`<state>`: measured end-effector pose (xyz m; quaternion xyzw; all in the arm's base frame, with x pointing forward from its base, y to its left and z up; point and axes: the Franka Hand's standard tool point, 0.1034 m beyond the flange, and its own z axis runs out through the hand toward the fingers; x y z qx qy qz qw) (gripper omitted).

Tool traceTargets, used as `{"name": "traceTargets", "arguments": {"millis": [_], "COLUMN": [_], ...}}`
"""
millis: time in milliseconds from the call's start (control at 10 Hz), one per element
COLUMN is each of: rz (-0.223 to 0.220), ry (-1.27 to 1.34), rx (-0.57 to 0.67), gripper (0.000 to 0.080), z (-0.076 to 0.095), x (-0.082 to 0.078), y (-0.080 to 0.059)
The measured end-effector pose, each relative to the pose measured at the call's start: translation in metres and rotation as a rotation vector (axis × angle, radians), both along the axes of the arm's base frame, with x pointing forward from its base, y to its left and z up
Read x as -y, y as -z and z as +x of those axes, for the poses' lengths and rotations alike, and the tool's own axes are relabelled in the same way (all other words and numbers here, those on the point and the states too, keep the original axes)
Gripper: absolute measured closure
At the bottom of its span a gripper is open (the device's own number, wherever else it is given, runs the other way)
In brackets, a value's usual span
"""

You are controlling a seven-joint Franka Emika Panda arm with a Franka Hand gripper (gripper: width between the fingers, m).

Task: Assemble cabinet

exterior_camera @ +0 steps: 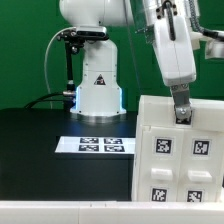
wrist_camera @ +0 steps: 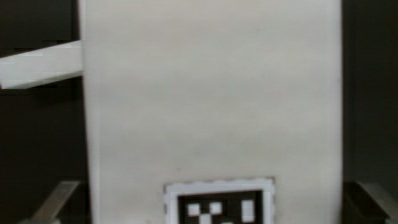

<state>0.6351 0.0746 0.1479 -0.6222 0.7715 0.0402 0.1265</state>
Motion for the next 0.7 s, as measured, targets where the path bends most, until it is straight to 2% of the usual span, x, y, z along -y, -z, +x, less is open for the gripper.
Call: {"name": "traceTargets", "arguments": {"millis": [100,200,300,400,500,700], "rz": [-0.001,-0.004,-0.004,-0.003,0.001,-0.001], "ry": [-0.008,-0.054,-0.101,-0.136,-0.143,-0.146], "rx": [0.002,0.01,0.03,0.049,0.052,0.047], "gripper": [0.0127,0.0127,0.004,0.0008,0.0002,0.0002], "z": [0.0,0.0,0.001,0.002,0.002,0.002], "x": [-0.001,-0.004,-0.007,-0.009,-0.01,-0.01], "y": [0.0,-0.005,-0.02,-0.037,-0.043,-0.039]}}
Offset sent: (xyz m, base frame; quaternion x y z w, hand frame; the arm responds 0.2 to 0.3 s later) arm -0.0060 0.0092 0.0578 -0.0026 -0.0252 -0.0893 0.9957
